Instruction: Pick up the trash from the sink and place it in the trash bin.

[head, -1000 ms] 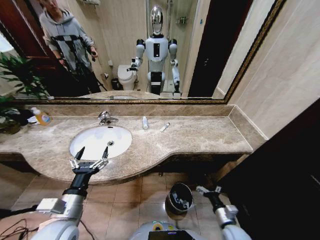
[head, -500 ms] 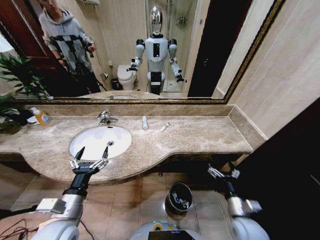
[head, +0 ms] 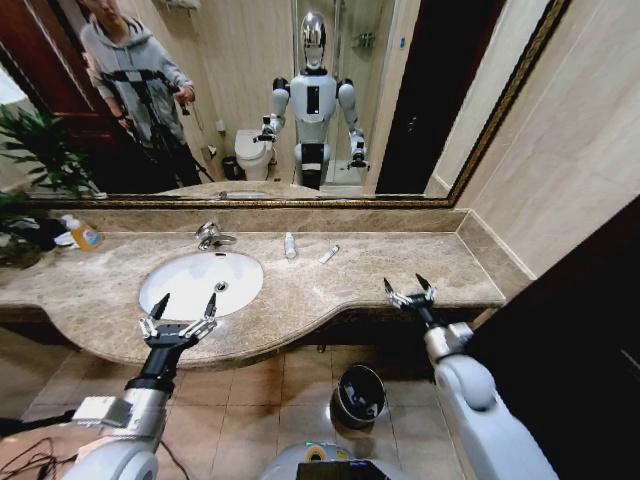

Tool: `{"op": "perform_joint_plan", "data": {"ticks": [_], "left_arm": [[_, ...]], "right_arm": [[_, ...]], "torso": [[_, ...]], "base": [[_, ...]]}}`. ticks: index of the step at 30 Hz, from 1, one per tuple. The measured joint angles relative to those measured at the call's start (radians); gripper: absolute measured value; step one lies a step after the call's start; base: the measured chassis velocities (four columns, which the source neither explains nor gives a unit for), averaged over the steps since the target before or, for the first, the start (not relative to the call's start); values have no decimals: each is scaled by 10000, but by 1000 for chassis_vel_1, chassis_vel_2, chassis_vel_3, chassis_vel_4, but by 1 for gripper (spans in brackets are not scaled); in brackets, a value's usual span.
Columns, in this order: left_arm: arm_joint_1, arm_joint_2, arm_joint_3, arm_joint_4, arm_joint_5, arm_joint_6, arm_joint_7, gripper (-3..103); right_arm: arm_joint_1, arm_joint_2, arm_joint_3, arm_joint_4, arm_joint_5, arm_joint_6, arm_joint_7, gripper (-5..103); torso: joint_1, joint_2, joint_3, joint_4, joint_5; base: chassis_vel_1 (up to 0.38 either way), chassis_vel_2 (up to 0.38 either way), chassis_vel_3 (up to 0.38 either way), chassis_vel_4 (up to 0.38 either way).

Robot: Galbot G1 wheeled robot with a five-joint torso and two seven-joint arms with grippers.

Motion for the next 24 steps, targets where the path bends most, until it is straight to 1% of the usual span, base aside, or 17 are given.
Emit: {"op": "perform_joint_plan", "data": {"ticks": [1, 2, 4, 6, 7, 9, 11, 12, 14, 15, 16, 17, 22, 24], "left_arm": [[0, 1, 0, 0, 0, 0, 0, 100], [-1, 0, 0, 0, 0, 0, 1, 100], [-1, 0, 0, 0, 0, 0, 1, 100], [0, 0, 0, 0, 0, 0, 0, 100], [0, 0, 0, 0, 0, 0, 0, 100], [-1, 0, 0, 0, 0, 0, 0, 100], [-1, 0, 0, 0, 0, 0, 2, 100], [-1, 0, 0, 0, 0, 0, 2, 100], [0, 0, -1, 0, 0, 0, -2, 100], [-1, 0, 0, 0, 0, 0, -1, 100], [0, 0, 0, 0, -1, 0, 0, 100], [0, 0, 0, 0, -1, 0, 0, 100], [0, 1, 0, 0, 0, 0, 0, 100], [-1, 0, -2, 0, -1, 0, -2, 100]], "right_arm": [[865, 4, -542, -363, 29, -302, 308, 100], [1280, 46, -906, -548, 16, -435, 442, 100], [1485, 75, -1120, -645, -3, -535, 512, 100], [2196, 184, -2118, -999, -83, -920, 744, 100], [2196, 184, -2118, -999, -83, -920, 744, 100], [2481, 201, -2602, -1186, -110, -1042, 801, 100], [2941, 207, -3347, -1609, -255, -1082, 848, 100], [3181, 222, -3691, -1880, -475, -1029, 837, 100], [3283, 233, -3820, -2001, -588, -986, 822, 100], [3636, 280, -4195, -2360, -936, -868, 748, 100], [3873, 312, -4416, -2543, -1072, -850, 709, 100], [3873, 312, -4416, -2543, -1072, -850, 709, 100], [5394, 609, -5499, -3807, -1229, -1024, 789, 100], [5625, 664, -5652, -4086, -1251, -1031, 825, 100]], "torso": [[0, 0, 0, 1, 1], [0, 0, 0, 3, 0], [0, -1, 0, 4, 2], [0, 0, 0, 4, 0], [0, 0, 0, 4, 0], [0, 0, 0, 2, -1], [0, 0, -1, 2, 0], [-1, 0, -1, 2, 0], [0, 0, -1, 2, 0], [0, -1, -1, 0, 1], [0, 0, -1, 0, 1], [0, 0, -1, 0, 1], [-1, 0, -1, 2, -1], [0, 0, -1, 2, -1]], "base": [[0, 0, 0, 0], [0, 0, 0, 0], [0, 0, 0, 0], [0, 0, 0, 0], [0, 0, 0, 0], [0, 0, 0, 0], [0, 0, 0, 0], [0, 0, 0, 0], [0, 0, 0, 0], [0, 0, 0, 0], [0, 0, 0, 0], [0, 0, 0, 0], [0, 0, 0, 0], [0, 0, 0, 0]]}}
